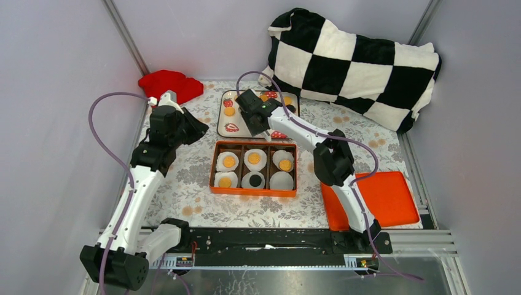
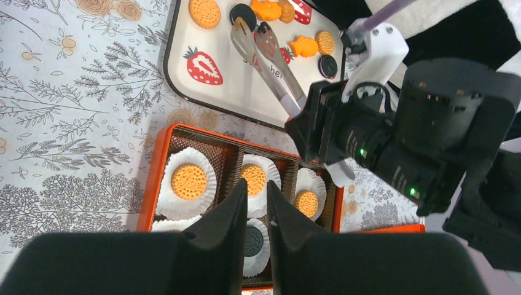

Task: Pack the cookies

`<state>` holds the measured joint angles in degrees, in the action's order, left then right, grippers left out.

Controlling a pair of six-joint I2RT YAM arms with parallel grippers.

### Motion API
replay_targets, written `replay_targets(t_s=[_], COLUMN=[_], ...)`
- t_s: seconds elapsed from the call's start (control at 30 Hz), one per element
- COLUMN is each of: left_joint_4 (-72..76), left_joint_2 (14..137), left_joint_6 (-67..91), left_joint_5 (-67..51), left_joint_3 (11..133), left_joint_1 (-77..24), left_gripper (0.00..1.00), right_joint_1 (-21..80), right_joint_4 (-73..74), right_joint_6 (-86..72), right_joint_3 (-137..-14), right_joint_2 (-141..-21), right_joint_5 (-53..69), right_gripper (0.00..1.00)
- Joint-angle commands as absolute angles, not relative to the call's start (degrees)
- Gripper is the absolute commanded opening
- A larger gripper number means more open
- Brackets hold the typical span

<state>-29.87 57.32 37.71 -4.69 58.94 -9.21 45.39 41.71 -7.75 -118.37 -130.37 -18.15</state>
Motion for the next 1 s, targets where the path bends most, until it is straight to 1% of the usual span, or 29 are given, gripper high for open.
replay_targets(t_s=[0.0, 0.17, 0.27, 0.3, 0.37, 0.43, 0.53, 0.7, 0.87, 0.97], left_joint_4=[-29.9, -29.87, -30.07, -30.21, -30.35, -30.38, -30.34, -30.47, -30.62, -30.46], left_joint_2=[58.14, 58.45, 58.26, 58.26, 58.12, 57.92, 57.54, 56.47, 55.02, 54.85], left_joint_6=[36.48, 36.31, 36.09, 36.05, 35.95, 35.94, 36.35, 37.17, 37.57, 37.62], left_joint_5=[-3.75, -3.87, -3.77, -3.77, -4.1, -4.72, -5.84, -6.88, -7.28, -7.81], left_joint_3=[60.72, 60.64, 60.64, 60.64, 60.6, 60.56, 60.45, 60.26, 59.98, 59.57], left_joint_1=[-8.5, -8.36, -8.22, -8.18, -8.05, -7.99, -7.84, -7.73, -7.73, -7.73], left_gripper=[0.22, 0.22, 0.22, 0.22, 0.22, 0.22, 0.22, 0.22, 0.22, 0.22], right_joint_1=[43.51, 43.11, 42.97, 42.82, 42.81, 42.82, 42.8, 42.81, 43.08, 43.98], right_joint_4=[41.49, 42.87, 43.6, 43.78, 44.14, 44.78, 43.98, 39.59, 40.35, 41.3], right_joint_6=[-6.51, -6.19, -6.45, -6.62, -7.03, -7.45, -8.11, -8.6, -9.48, -10.98], right_joint_3=[-125.41, -131.68, -133.66, -133.9, -133.76, -132.97, -128.48, -117.0, -106.44, -98.06], right_joint_2=[-134.67, -140.24, -141.92, -142.16, -141.73, -140.11, -134.49, -120.2, -107.37, -97.37], right_joint_5=[-15.22, -13.79, -12.75, -12.48, -12.65, -13.26, -14.72, -15.58, -14.84, -14.27], right_gripper=[0.49, 0.5, 0.47, 0.41, 0.25, 0.11, 0.01, 0.0, 0.0, 0.0])
